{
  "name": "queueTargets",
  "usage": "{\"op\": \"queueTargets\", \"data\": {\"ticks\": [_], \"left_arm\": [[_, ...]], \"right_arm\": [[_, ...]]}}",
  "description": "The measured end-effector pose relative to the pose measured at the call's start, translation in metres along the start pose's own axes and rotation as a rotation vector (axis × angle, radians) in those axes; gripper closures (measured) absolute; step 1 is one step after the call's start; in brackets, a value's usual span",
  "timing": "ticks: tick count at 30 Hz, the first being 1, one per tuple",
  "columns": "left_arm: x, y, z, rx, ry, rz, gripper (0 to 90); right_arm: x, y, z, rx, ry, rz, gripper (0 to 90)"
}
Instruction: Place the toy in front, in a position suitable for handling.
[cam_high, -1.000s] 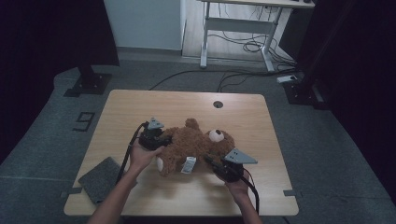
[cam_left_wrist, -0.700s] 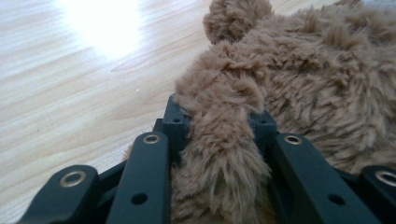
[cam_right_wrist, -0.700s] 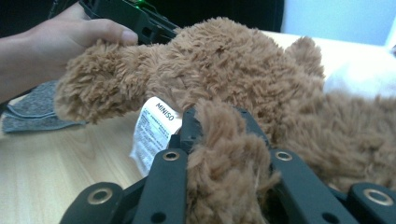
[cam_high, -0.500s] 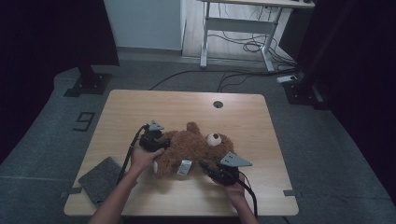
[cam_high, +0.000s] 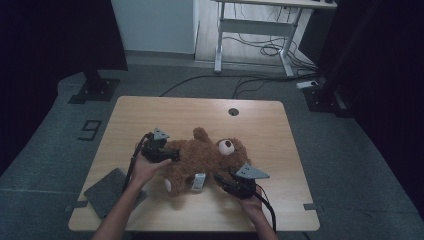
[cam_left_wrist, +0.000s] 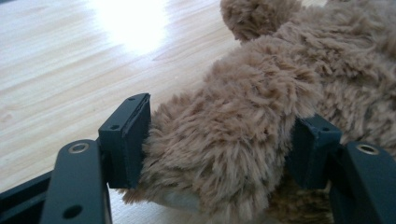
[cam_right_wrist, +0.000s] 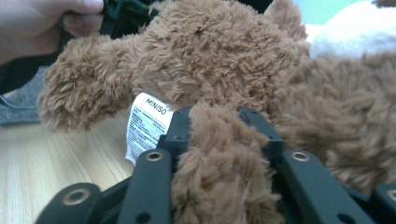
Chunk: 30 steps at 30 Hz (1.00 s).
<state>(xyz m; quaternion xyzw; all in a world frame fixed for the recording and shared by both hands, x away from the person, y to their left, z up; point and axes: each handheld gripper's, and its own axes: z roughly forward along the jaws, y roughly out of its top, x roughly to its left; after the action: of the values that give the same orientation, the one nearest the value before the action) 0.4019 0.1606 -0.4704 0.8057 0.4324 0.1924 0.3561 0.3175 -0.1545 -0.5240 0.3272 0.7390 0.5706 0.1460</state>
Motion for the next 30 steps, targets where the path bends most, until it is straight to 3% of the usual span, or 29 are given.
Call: {"op": "queueTargets", "data": {"ticks": [5, 10, 11, 13, 15, 21, 30], "left_arm": [[0.001, 0.005, 0.013, 0.008, 0.014, 0.014, 29.5], [0.014, 0.005, 0.03, 0.038, -0.042, -0.054, 23.6], [0.017, 0.003, 0.032, 0.045, -0.045, -0.067, 19.3], [0.021, 0.002, 0.032, 0.049, -0.052, -0.077, 18.0], [0.025, -0.001, 0.027, 0.042, -0.055, -0.077, 17.4], [0.043, -0.01, -0.009, -0.019, -0.057, -0.111, 17.6], [0.031, -0.023, -0.044, -0.072, -0.065, -0.095, 18.6]], "right_arm": [[0.002, 0.001, 0.0, 0.007, 0.016, -0.004, 70.5], [-0.001, 0.003, 0.0, -0.003, -0.006, 0.008, 70.8], [-0.003, 0.003, 0.001, -0.006, -0.037, 0.026, 70.8], [-0.004, 0.003, 0.001, -0.006, -0.042, 0.03, 70.8], [-0.006, 0.002, 0.003, -0.001, -0.061, 0.049, 71.0], [-0.005, 0.001, 0.003, 0.009, -0.088, 0.085, 71.5], [0.0, 0.002, 0.011, 0.005, -0.096, 0.094, 71.2]]}}
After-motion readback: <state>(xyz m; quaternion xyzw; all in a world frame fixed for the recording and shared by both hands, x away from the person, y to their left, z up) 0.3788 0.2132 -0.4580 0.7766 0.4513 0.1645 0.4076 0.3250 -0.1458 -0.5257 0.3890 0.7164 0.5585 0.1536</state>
